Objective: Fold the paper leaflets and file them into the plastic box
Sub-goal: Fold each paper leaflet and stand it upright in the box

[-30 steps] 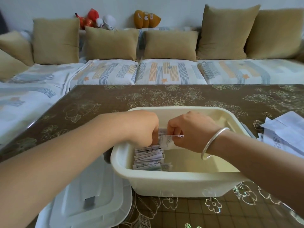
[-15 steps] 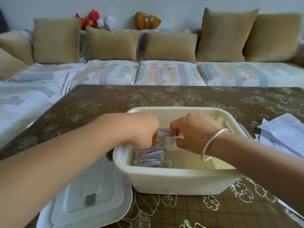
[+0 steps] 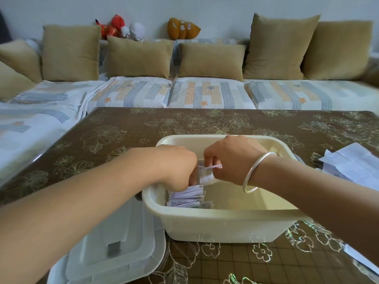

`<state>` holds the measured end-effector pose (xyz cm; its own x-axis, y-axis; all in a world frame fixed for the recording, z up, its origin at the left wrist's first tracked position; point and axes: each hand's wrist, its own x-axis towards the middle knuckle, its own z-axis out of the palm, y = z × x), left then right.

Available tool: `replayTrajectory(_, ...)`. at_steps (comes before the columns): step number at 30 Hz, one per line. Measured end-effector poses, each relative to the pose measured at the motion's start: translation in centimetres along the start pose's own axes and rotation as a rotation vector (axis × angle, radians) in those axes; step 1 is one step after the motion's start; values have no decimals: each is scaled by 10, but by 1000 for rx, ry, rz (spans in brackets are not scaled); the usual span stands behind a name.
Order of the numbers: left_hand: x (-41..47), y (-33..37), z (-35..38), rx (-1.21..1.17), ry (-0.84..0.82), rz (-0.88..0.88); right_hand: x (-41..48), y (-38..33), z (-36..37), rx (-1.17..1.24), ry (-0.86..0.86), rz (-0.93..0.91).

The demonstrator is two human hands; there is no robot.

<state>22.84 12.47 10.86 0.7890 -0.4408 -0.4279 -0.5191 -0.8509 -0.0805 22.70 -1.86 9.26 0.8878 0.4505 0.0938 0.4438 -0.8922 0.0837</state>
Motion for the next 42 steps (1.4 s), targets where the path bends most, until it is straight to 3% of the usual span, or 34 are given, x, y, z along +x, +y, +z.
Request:
replayTrajectory(11, -4, 1, -1, -21, 14, 24, 14, -16, 17, 181, -125, 77)
replayTrajectory(17, -11, -5, 5, 6, 183, 6, 20, -31, 22, 257, -136, 153)
replayTrajectory(22, -24, -22, 2, -81, 388, -14, 29, -38, 21, 359, -138, 93)
replayTrajectory(28, -36, -22, 7, -230, 496, -47, 19, -28, 15, 761, -187, 193)
replayTrajectory(30, -41, -19, 7, -280, 503, -50, 8, -20, 7, 747, -165, 225)
replayTrajectory(34, -52, 10, 5, -540, 606, 59, -41, -4, -21, 626, 46, 235)
replayTrajectory(39, -60, 92, 15, -816, 883, 260, -148, 16, -19, 634, 625, 475)
replayTrajectory(40, -62, 112, 21, -842, 929, 293, -175, 24, -11, 598, 673, 562)
replayTrajectory(42, -67, 146, 38, -960, 908, 386, -226, 40, 9, 532, 608, 704)
